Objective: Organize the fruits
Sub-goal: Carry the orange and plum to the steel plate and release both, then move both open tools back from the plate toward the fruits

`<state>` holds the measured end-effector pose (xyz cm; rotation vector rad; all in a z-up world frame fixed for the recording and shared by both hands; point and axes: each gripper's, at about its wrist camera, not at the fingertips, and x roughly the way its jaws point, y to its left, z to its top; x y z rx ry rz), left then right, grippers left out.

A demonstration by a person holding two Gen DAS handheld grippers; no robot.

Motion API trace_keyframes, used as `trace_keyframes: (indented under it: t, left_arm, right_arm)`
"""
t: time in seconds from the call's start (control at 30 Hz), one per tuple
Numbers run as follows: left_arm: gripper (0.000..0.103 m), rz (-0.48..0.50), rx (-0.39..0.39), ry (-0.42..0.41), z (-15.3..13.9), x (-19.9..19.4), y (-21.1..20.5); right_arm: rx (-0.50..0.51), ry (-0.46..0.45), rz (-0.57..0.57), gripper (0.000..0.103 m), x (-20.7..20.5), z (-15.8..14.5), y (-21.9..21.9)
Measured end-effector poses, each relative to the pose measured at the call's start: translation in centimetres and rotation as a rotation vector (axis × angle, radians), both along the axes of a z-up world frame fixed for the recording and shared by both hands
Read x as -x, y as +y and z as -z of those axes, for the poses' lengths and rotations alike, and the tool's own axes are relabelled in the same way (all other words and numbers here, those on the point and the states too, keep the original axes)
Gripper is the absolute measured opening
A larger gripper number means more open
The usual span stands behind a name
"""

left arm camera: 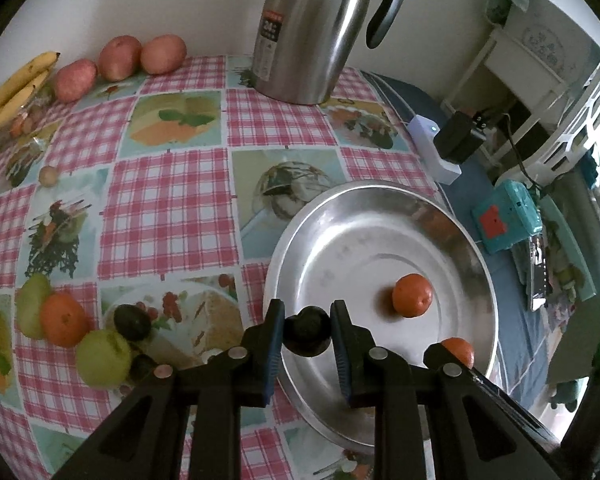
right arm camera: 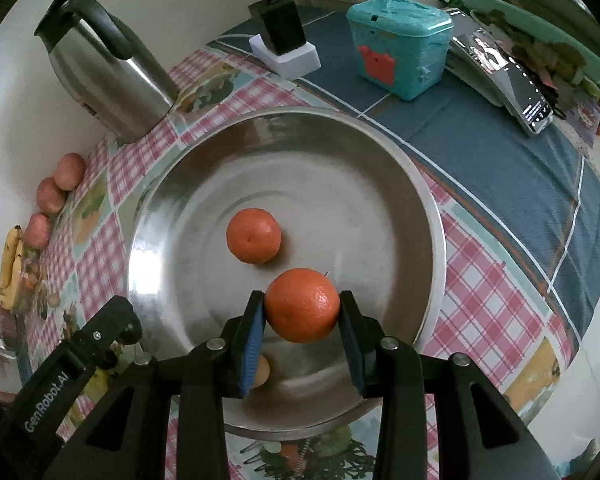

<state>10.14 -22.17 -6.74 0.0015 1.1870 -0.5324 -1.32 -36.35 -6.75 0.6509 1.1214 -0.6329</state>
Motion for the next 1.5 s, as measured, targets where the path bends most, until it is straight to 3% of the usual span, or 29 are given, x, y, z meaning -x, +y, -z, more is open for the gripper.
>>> trace_keyframes:
  t: [0.27,0.37,0.43,0.53,0.67,0.83,0.87,0.9,0.97,1.13,1.2,1.5]
  left_arm:
    - [0.031,0.03,-0.002,0.008,0.0,0.3,-0.4]
    - [0.041,0.023,0.005,0.004,-0.3,0.2,-0.1]
    - [0.055,0.014,0.007,0.004,-0.4,0.1,0.1]
    - [0.062,0.0,0.009,0.007,-0.6,0.0,0.6]
    - [0.077,-0.035,-0.035,-0.021,-1.0,-0.2,1.6]
    - [0.096,-0.107,-0.094,-0.048,-1.1,-0.8,3.5]
    - [0.099,-0.122,-0.108,-0.051,-1.0,-0.9,3.9]
    - [0.102,-0.141,-0.126,-0.055,-1.0,-1.0,4.4]
    - [0.103,-0.171,-0.171,-0.053,-0.7,-1.3,5.3]
    - [0.103,-0.229,-0.274,-0.033,0.2,-1.7,7.3]
    - [0.103,-0.243,-0.287,-0.035,0.3,-1.7,7.9]
    - [0.103,-0.287,-0.288,-0.009,0.5,-0.9,10.3]
  right_arm:
    - [0.009,-0.002,-0.025,0.038,-0.2,0.2,0.2]
    - [0.015,-0.004,-0.036,0.038,-0.2,0.1,0.4]
    - [0.021,-0.004,-0.04,0.038,-0.2,0.1,0.5]
    - [0.027,-0.009,-0.05,0.04,-0.2,0.0,0.5]
    - [0.067,-0.016,-0.071,0.058,-0.3,-0.4,0.8]
    - [0.08,-0.025,-0.093,0.059,-0.4,-0.5,1.3]
    - [0.082,-0.025,-0.096,0.062,-0.4,-0.5,1.4]
    - [0.086,-0.026,-0.101,0.07,-0.4,-0.5,1.6]
    - [0.091,-0.027,-0.106,0.078,-0.5,-0.5,1.8]
    - [0.089,-0.028,-0.119,0.078,-0.5,-0.4,2.2]
    - [0.087,-0.026,-0.125,0.082,-0.5,-0.3,2.3]
    - [0.084,-0.046,-0.16,0.083,-0.7,-0.4,3.1]
